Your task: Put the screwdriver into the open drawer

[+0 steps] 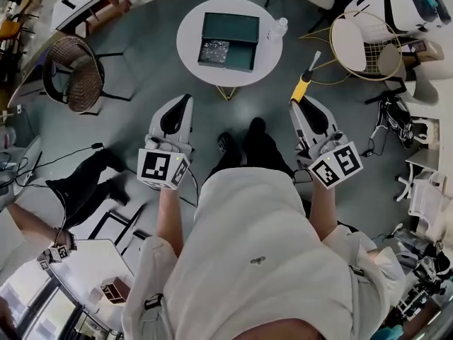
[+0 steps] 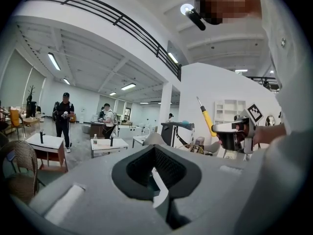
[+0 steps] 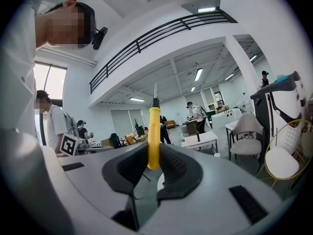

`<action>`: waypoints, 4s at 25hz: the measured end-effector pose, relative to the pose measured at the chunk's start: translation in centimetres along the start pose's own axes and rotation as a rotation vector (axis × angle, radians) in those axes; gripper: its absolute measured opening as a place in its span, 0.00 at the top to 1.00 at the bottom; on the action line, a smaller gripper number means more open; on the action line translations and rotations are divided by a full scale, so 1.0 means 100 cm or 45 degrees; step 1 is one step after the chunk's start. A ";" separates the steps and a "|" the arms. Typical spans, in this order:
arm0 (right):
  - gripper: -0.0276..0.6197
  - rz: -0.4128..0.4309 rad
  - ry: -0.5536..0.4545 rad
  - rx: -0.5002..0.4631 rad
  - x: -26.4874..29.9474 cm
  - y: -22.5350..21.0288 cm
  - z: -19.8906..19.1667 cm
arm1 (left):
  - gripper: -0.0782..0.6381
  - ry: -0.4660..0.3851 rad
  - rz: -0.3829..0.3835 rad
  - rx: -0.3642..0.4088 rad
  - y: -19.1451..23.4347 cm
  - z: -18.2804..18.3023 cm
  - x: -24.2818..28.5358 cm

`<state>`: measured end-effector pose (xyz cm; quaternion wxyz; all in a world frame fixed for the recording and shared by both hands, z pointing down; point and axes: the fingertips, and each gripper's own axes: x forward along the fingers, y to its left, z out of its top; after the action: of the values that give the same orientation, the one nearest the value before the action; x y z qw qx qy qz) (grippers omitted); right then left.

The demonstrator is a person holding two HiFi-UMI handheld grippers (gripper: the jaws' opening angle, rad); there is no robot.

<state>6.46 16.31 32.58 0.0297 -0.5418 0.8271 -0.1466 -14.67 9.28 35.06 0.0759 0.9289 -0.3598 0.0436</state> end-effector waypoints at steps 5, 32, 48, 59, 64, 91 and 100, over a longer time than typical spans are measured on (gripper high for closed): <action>0.84 0.003 0.025 0.027 0.010 -0.012 -0.006 | 0.88 0.022 0.013 -0.001 0.007 -0.003 0.010; 0.84 0.309 0.001 0.011 0.117 -0.161 0.074 | 0.88 -0.020 0.268 -0.017 0.017 0.056 0.155; 0.84 0.440 0.141 0.080 0.152 -0.198 0.044 | 0.88 0.051 0.408 -0.075 0.012 0.039 0.171; 0.84 0.391 0.108 -0.007 0.198 -0.179 0.070 | 0.88 0.005 0.333 -0.089 0.064 0.053 0.187; 0.84 0.359 0.106 -0.032 0.227 -0.169 0.080 | 0.88 -0.017 0.286 -0.089 0.098 0.061 0.198; 0.84 0.226 0.464 -0.106 0.302 -0.126 -0.030 | 0.88 0.158 -0.013 -0.158 0.172 -0.013 0.223; 0.84 0.302 0.596 -0.156 0.312 -0.124 -0.083 | 0.88 0.212 -0.031 -0.191 0.163 -0.034 0.220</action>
<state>2.95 -14.79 47.32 -0.1783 -0.3931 0.8765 -0.2130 -9.58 -16.60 43.18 0.1754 0.9181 -0.3431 0.0925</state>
